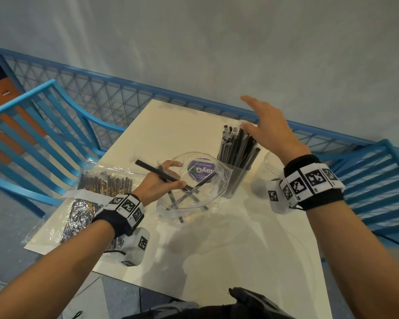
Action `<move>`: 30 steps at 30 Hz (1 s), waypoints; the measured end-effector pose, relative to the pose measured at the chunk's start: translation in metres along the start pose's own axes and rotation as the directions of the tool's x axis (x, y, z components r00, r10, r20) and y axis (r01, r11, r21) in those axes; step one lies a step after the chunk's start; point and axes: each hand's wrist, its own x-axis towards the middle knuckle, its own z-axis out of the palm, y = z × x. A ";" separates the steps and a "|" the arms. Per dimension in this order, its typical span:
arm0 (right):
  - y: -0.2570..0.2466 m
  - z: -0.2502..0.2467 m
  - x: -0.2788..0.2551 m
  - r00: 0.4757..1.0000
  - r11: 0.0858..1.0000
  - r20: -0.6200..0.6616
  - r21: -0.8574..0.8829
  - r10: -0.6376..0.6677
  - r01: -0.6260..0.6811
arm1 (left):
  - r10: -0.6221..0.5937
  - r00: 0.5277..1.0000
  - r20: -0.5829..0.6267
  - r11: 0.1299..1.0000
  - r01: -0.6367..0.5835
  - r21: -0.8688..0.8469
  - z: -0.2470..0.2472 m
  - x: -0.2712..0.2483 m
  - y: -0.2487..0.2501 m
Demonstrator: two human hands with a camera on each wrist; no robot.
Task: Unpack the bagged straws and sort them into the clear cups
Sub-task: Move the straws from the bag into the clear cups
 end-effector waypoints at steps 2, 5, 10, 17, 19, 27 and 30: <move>0.004 0.006 0.002 0.994 0.993 0.085 -0.086 -0.068 0.075 | 0.002 1.000 0.004 1.000 -0.002 0.005 0.000 0.000 0.000; 0.009 0.022 -0.007 0.978 0.973 0.193 -0.199 -0.082 0.121 | 0.002 1.000 0.003 1.000 -0.002 0.004 0.000 0.002 -0.001; 0.018 0.045 -0.025 0.955 0.971 0.293 -0.218 -0.033 0.100 | 0.000 1.000 0.003 1.000 0.000 0.007 0.000 0.006 -0.004; -0.016 0.035 -0.022 0.991 0.987 0.045 -0.091 -0.128 0.131 | 0.002 1.000 0.010 1.000 -0.002 0.014 0.001 0.010 -0.001; -0.041 0.041 -0.028 0.983 0.982 0.044 0.073 -0.180 0.176 | 0.002 1.000 0.020 1.000 -0.003 0.024 0.001 0.009 0.001; -0.103 0.102 -0.035 0.841 0.903 0.379 0.344 -0.385 0.258 | 0.067 0.996 0.065 0.998 -0.067 -0.003 0.003 0.002 0.005; -0.101 0.104 -0.027 0.882 0.903 0.304 0.353 -0.359 0.246 | 0.021 0.997 0.070 1.000 -0.019 -0.021 0.001 0.003 0.002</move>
